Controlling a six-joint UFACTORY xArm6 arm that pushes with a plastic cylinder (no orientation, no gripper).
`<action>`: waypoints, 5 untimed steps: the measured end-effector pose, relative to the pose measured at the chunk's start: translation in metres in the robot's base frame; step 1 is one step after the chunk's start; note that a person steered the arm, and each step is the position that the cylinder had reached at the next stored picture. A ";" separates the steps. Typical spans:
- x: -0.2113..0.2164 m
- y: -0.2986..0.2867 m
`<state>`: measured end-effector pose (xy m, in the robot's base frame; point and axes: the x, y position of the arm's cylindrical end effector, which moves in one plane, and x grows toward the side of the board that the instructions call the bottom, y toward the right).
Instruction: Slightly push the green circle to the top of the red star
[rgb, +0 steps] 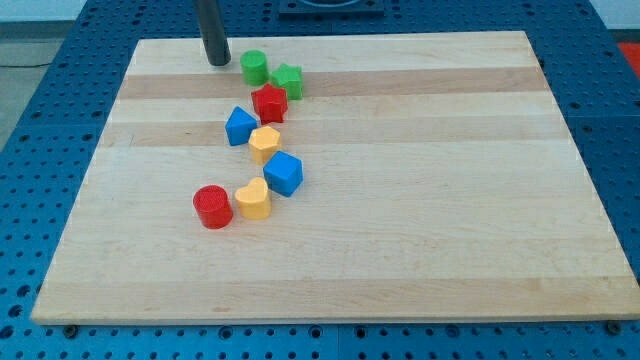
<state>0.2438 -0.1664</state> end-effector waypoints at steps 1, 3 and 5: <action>0.001 0.004; 0.001 0.028; 0.001 0.038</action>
